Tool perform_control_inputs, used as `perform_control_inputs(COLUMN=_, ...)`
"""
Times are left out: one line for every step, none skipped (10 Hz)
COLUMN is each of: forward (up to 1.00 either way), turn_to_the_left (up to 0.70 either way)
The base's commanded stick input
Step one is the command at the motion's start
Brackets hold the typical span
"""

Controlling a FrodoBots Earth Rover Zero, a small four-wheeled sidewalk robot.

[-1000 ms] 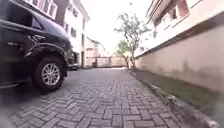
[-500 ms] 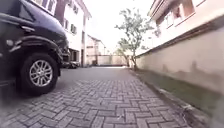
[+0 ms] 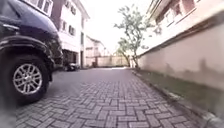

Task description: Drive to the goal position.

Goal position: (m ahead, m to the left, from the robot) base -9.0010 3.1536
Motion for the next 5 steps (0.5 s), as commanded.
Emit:
perform_control_inputs(forward=0.70, turn_to_the_left=0.00)
perform_control_inputs(forward=0.70, turn_to_the_left=0.00)
perform_control_inputs(forward=0.70, turn_to_the_left=-0.06)
perform_control_inputs(forward=0.70, turn_to_the_left=-0.30)
perform_control_inputs(forward=0.70, turn_to_the_left=-0.35)
